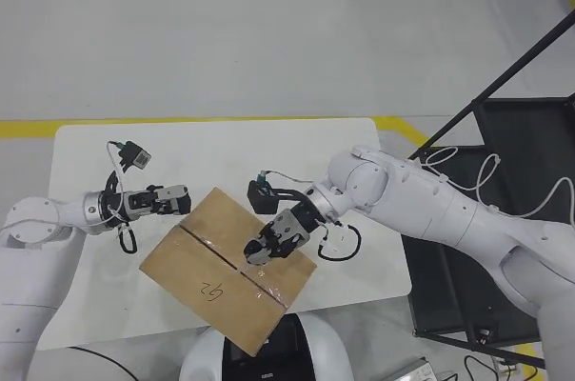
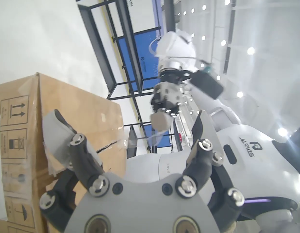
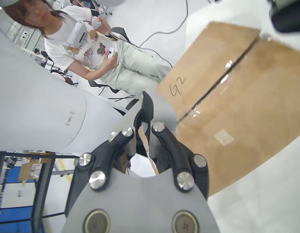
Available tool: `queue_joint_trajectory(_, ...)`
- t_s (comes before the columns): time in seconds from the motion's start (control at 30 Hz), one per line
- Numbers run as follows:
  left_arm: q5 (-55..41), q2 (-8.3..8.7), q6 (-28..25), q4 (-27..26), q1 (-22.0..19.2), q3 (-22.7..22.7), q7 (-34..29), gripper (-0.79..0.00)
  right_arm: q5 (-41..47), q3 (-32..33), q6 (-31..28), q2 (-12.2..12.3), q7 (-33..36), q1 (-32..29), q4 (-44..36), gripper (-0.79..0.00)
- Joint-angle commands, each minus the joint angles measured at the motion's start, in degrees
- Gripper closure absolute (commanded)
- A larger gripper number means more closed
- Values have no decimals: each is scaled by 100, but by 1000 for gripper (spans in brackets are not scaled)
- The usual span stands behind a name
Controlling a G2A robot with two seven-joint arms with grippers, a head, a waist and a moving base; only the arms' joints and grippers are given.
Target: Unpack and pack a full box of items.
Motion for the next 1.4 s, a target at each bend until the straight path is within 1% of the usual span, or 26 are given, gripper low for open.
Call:
queue_joint_trajectory(0.0,-105,22,-73,-76,103,-134,-20,-785,31,-1,109,-115,109,5,163,0)
queue_joint_trajectory(0.13,-239,55,-183,-140,255,-372,77,-785,4,-1,169,-280,170,-9,362,0)
queue_joint_trajectory(0.43,-486,115,-341,130,411,-932,449,-785,-62,-1,125,-495,124,31,740,0)
queue_joint_trajectory(0.6,-482,117,-344,132,418,-947,455,-785,-131,-1,174,-652,174,41,780,0)
queue_joint_trajectory(0.73,-482,117,-344,132,418,-947,455,-785,-135,-1,-54,-755,-54,62,738,0)
queue_joint_trajectory(0.83,-482,117,-344,132,418,-947,455,-785,-228,-1,-381,-756,-381,77,685,0)
queue_joint_trajectory(0.97,-482,117,-344,132,418,-947,455,-785,-496,-1,-877,-672,-877,79,664,0)
queue_joint_trajectory(1.13,-482,117,-344,132,418,-947,455,-785,-414,-1,-877,-547,-877,109,539,0)
queue_joint_trajectory(1.2,-427,111,-300,51,465,-927,590,-785,-458,-1,-877,-520,-877,103,548,0)
queue_joint_trajectory(1.3,-338,111,-234,-76,539,-925,707,-785,-481,-1,-877,-534,-878,89,602,0)
queue_joint_trajectory(1.37,-315,113,-202,-129,587,-946,731,-785,-501,-1,-876,-590,-876,84,670,0)
